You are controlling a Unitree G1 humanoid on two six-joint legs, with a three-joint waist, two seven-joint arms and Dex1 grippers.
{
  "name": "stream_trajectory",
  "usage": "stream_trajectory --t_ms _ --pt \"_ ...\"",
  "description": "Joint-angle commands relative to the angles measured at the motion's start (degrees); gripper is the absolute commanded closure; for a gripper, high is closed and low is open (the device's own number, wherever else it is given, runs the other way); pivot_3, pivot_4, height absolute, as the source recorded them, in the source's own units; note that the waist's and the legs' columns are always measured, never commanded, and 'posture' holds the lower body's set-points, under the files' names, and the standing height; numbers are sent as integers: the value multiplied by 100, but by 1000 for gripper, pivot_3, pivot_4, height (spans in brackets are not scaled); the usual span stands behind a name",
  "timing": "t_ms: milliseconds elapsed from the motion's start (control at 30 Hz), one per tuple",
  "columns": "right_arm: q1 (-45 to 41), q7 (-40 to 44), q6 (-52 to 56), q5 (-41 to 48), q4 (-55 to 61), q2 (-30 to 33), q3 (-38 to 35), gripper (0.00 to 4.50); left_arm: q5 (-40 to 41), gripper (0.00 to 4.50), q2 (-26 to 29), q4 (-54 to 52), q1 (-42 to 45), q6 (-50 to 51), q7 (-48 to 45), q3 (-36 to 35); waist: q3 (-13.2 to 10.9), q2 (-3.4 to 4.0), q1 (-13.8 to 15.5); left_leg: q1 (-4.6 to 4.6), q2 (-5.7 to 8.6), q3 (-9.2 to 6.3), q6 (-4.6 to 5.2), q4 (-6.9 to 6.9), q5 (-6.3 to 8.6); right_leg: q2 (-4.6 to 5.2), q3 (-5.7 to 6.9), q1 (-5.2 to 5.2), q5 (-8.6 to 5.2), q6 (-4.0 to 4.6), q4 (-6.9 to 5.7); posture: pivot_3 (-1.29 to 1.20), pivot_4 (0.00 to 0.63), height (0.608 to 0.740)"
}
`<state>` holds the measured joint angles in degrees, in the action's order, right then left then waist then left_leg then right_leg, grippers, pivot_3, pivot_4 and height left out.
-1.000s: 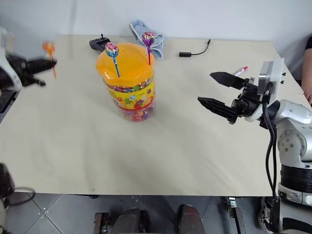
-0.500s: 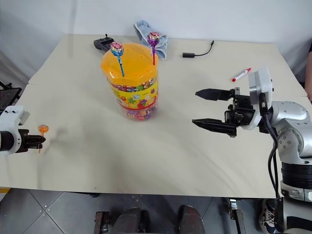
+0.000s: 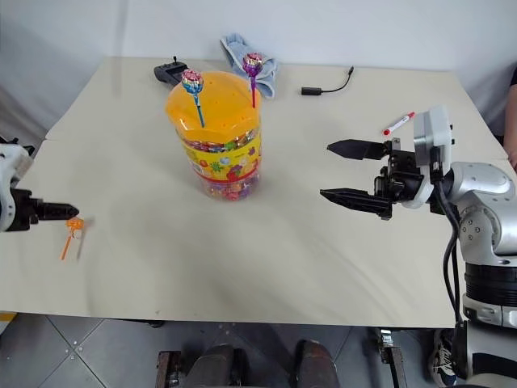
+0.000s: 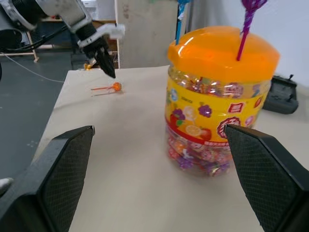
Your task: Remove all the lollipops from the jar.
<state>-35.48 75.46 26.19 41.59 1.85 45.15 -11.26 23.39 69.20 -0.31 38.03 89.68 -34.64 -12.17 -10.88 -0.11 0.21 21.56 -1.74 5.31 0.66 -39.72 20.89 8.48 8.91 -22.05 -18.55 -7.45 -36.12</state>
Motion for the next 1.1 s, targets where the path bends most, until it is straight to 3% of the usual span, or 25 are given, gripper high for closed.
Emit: stream_trajectory --t_ms 33,233,367,600,800,900,1100 --pt "-127 30 -121 -12 17 128 -159 0 253 29 69 -262 635 -307 -232 -85 0 0 -2 0 0 1 0 0 0 0 -1 0 0 0 0 0 150 740" --pt "-188 -241 -47 104 81 112 -368 0 810 11 -1518 -624 785 -3288 -919 -1024 1 1 14 7 0 -4 0 -20 0 4 2 0 0 0 -10 0 150 740" --pt "-132 -339 -34 144 190 183 -487 0 1052 11 -2073 -460 486 -4729 -2005 -842 1 -1 -33 17 1 2 1 -23 1 3 2 -22 0 0 -28 0 150 740" --pt "72 -498 -25 178 405 276 -706 0 921 11 -2809 611 1249 -5979 -2921 -50 1 -1 1 54 4 2 3 -44 1 7 7 -51 0 0 -41 0 150 740" --pt "281 -635 -8 218 599 304 -861 0 668 11 -3214 1509 1880 -6468 -3260 472 2 -3 17 57 6 0 7 -49 3 7 12 -51 0 0 -41 0 150 740" --pt "449 -740 -4 255 747 323 -992 0 528 598 -3440 1888 2140 -6738 -3395 656 2 -3 49 59 8 -1 8 -50 4 9 14 -50 0 0 -41 0 150 740" --pt "731 -910 10 343 977 344 -1191 0 415 2458 -3550 2142 2412 -6784 -3481 763 3 -4 76 59 7 -2 9 -56 4 8 14 -49 0 0 -42 0 150 740"
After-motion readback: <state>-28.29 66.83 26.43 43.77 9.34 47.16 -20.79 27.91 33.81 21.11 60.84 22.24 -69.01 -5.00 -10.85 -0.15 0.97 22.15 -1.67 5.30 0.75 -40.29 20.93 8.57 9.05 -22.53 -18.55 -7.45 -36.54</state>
